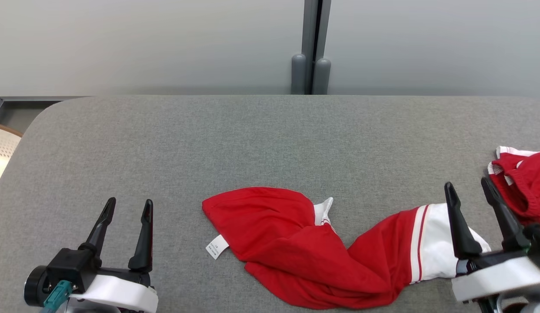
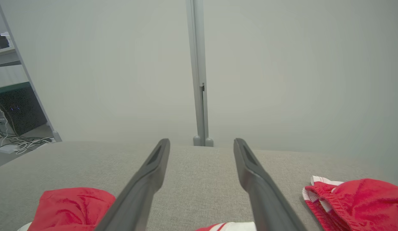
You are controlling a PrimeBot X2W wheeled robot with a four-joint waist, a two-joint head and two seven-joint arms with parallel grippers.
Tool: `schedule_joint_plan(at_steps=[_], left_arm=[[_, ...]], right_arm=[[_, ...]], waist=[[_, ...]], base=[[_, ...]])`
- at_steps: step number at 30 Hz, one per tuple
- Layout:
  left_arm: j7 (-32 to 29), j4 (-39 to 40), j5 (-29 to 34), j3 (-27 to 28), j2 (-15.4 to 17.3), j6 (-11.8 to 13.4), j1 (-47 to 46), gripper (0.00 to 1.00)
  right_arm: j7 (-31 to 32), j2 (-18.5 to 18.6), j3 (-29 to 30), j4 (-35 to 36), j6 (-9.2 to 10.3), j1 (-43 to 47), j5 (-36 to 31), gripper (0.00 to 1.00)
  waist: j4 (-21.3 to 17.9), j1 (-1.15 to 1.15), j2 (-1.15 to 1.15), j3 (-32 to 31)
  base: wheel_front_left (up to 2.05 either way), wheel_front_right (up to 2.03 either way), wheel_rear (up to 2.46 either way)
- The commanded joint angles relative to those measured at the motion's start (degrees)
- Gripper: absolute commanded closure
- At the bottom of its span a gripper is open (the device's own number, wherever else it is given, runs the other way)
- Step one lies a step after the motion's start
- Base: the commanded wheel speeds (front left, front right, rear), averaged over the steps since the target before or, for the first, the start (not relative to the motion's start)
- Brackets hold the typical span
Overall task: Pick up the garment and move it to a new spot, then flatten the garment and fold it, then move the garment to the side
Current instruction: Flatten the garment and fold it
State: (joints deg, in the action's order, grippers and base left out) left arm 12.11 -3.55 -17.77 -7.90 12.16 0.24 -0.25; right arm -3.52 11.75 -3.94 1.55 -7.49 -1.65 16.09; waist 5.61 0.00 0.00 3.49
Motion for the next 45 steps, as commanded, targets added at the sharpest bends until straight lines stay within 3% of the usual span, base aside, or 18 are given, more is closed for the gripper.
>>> schedule_joint_plan(at_steps=[1, 11, 27, 36, 45], left_arm=[[-0.39, 0.51, -0.47, 0.16, 0.54, 0.28, 0.6, 0.0], [-2.09, 2.43, -0.8, 0.4, 1.62, 1.09, 2.19, 0.0], [-2.51, 4.07, -0.89, -0.53, 1.73, 1.81, 1.05, 0.0], [-1.38, 3.58, -1.26, -1.8, 1.0, 0.65, -2.59, 0.0], [0.78, 0.25, -2.25, -2.71, -0.98, -0.17, -5.4, 0.0]], right_arm=[[0.28, -0.88, 0.94, 1.36, 0.01, 2.42, -0.67, 0.0], [1.96, -4.57, 2.79, 6.19, 0.01, 10.18, -2.47, 0.0], [3.94, -3.89, 3.47, 6.47, 0.01, 8.26, -2.08, 0.0], [14.11, 2.3, -5.71, 0.82, 0.01, -4.98, 2.26, 0.0], [21.75, 6.72, -22.6, -12.18, 0.01, -18.18, 9.82, 0.0]], waist=[[-0.66, 0.0, 0.0, -0.64], [-2.55, 0.0, 0.0, -1.02], [-2.23, 0.0, 0.0, 0.42], [1.49, 0.0, 0.0, 5.41], [5.38, 0.0, 0.0, 7.75]], base=[[0.0, 0.0, 0.0], [0.0, 0.0, 0.0], [0.0, 0.0, 0.0], [0.0, 0.0, 0.0], [0.0, 0.0, 0.0]])
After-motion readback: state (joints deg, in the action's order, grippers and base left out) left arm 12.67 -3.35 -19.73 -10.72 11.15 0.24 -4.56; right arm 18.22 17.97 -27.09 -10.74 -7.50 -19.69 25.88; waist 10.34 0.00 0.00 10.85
